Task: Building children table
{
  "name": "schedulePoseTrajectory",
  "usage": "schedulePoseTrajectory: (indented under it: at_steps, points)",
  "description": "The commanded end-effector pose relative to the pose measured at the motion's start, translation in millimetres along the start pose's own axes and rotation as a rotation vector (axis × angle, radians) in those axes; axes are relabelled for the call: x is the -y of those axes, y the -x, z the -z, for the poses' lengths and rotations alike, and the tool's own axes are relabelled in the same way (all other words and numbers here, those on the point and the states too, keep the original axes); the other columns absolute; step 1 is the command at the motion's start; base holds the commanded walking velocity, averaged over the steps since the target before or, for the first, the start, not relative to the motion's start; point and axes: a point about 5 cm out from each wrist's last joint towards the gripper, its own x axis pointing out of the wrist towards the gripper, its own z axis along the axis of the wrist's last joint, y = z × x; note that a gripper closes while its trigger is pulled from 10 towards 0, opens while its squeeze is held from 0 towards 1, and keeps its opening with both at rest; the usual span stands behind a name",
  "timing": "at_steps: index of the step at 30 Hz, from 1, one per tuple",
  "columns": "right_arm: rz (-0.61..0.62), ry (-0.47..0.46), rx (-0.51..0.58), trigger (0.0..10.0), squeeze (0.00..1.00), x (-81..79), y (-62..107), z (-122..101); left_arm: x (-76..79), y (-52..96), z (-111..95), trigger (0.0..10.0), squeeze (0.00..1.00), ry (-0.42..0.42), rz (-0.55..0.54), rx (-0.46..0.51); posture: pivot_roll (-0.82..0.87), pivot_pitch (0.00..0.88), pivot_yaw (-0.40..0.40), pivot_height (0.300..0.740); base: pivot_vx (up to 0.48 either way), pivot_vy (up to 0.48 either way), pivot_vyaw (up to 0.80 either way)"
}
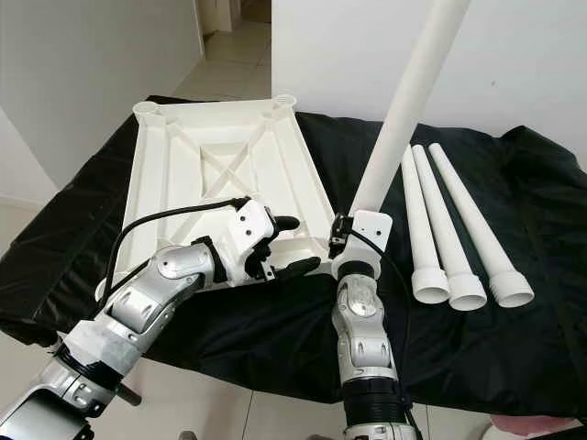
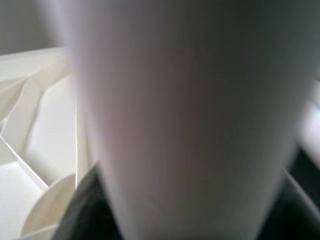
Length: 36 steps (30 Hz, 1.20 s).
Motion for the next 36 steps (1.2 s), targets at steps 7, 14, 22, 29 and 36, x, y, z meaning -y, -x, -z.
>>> schedulePoseTrajectory:
  at_steps: [7, 14, 22, 29, 36]
  points:
    - [-0.080, -0.026, -0.004, 10.0, 1.00, 13.5, 3.5, 5.1, 5.3, -1.0, 1.9, 10.0, 0.00, -0.012, 0.061, 0.001, -0.09, 0.000, -0.020, 0.740, 0.000, 0.000, 0.00]
    - [-0.244, -0.003, 0.009, 10.0, 0.00, 25.7, -0.4, 4.7, 5.1, -3.0, -0.1, 10.0, 0.00, -0.014, 0.057, 0.010, -0.09, 0.000, -0.018, 0.740, 0.000, 0.000, 0.00]
    - [-0.515, 0.066, 0.012, 10.0, 0.00, 31.1, -9.8, -1.2, 7.0, -3.1, 0.4, 10.0, 0.00, -0.018, 0.067, 0.007, -0.09, 0.000, -0.005, 0.740, 0.000, 0.000, 0.00]
    - [-0.652, 0.136, 0.023, 10.0, 0.00, 39.5, -24.3, -11.8, 11.0, -3.5, 0.0, 10.0, 0.00, -0.019, 0.085, 0.007, -0.08, 0.000, -0.004, 0.740, 0.000, 0.000, 0.00]
    - [-0.705, 0.182, 0.006, 0.0, 0.00, 46.7, -34.7, -15.4, 12.6, -4.1, -0.1, 10.0, 0.00, -0.019, 0.089, 0.008, -0.08, 0.000, -0.008, 0.740, 0.000, 0.000, 0.00]
